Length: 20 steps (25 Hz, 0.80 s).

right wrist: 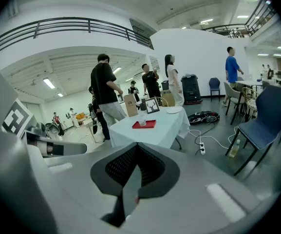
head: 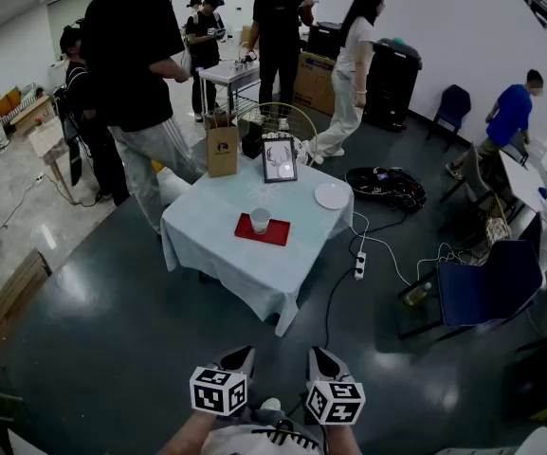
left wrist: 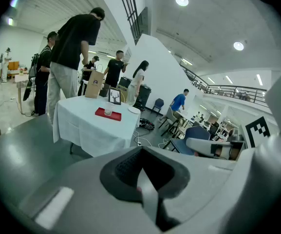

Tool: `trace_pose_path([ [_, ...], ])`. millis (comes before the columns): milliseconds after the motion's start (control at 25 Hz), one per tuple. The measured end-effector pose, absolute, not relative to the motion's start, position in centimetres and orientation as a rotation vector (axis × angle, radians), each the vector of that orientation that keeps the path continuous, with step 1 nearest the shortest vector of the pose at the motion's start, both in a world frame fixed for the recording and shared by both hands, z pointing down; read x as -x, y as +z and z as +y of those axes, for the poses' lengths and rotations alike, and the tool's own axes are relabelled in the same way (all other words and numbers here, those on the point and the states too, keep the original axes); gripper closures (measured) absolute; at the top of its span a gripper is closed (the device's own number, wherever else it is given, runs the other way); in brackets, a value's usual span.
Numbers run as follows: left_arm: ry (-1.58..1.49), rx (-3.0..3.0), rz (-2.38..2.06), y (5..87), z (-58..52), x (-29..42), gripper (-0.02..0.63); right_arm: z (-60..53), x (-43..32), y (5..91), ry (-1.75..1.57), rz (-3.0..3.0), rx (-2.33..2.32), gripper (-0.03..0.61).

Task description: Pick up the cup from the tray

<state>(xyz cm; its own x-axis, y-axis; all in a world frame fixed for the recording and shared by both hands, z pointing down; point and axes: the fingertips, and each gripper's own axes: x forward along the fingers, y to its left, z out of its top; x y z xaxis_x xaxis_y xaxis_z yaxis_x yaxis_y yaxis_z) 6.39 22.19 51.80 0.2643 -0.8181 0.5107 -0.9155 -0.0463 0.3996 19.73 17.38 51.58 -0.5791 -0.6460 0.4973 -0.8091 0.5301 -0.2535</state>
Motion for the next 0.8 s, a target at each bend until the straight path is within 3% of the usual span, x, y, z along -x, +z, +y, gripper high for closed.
trace_pose_path([
  [520, 0.189, -1.865, -1.573, 52.0, 22.2, -6.8, 0.614, 17.0, -19.8, 51.2, 0.634, -2.443, -1.201, 0.554],
  [800, 0.188, -1.871, -1.574, 51.9, 21.9, -7.4, 0.614, 16.8, -21.2, 52.0, 0.780, -2.442, -1.230, 0.552],
])
